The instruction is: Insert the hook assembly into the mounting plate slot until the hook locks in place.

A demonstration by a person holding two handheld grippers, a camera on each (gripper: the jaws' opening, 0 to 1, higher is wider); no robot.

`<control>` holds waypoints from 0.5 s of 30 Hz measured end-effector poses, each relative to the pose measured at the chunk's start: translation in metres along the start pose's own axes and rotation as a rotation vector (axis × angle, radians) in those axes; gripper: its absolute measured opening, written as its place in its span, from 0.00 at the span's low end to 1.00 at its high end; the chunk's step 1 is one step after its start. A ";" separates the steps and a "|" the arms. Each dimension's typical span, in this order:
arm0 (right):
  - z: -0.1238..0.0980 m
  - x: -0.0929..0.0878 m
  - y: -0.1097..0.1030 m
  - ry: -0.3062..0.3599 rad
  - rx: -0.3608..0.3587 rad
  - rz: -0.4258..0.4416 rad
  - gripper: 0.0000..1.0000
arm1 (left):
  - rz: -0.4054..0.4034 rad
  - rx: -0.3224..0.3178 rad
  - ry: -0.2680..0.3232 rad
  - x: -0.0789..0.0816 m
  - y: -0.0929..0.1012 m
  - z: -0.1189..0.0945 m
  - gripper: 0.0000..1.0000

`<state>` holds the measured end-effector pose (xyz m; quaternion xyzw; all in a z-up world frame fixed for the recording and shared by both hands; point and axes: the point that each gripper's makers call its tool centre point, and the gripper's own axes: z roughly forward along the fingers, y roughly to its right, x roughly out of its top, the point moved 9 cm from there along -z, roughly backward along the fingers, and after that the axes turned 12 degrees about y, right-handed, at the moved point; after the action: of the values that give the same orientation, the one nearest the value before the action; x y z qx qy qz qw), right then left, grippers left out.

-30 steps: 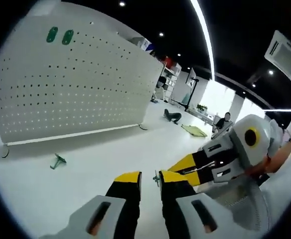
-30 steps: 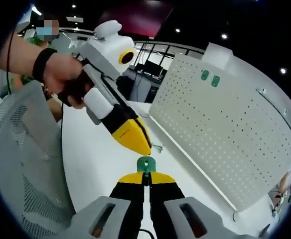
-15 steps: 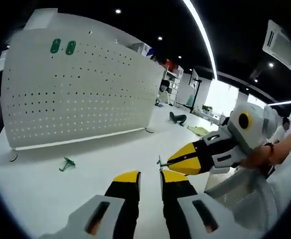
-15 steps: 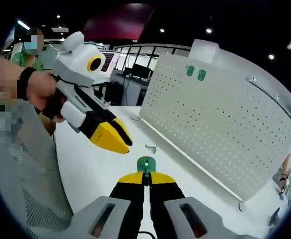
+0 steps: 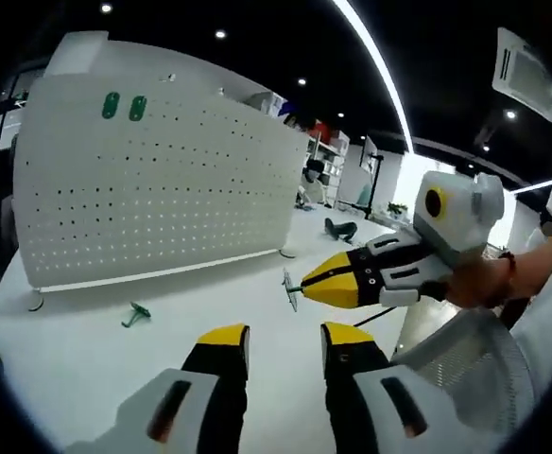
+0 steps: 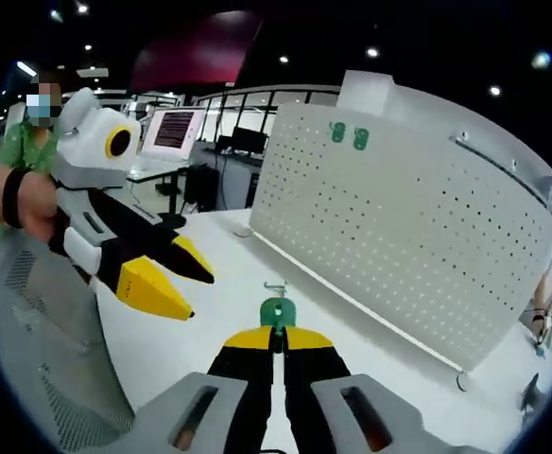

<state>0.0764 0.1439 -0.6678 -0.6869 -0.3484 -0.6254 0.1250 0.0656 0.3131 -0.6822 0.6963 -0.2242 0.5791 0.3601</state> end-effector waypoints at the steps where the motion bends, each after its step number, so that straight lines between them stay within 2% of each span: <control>1: 0.000 0.001 0.001 0.008 -0.018 -0.003 0.01 | -0.007 0.001 0.004 -0.001 0.001 -0.002 0.30; 4: 0.002 0.007 0.005 0.032 -0.061 0.022 0.01 | -0.019 -0.004 0.024 -0.002 0.004 -0.005 0.35; 10: 0.005 0.012 0.008 0.059 -0.091 0.072 0.01 | 0.066 0.010 0.091 0.006 0.008 -0.014 0.48; 13: 0.008 0.013 0.009 0.064 -0.114 0.086 0.01 | 0.106 0.026 0.070 0.003 0.004 -0.018 0.50; 15: 0.009 0.015 0.010 0.073 -0.125 0.094 0.01 | 0.106 0.028 0.067 0.002 0.004 -0.021 0.56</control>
<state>0.0899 0.1469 -0.6525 -0.6857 -0.2711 -0.6641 0.1237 0.0500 0.3268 -0.6778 0.6686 -0.2404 0.6234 0.3265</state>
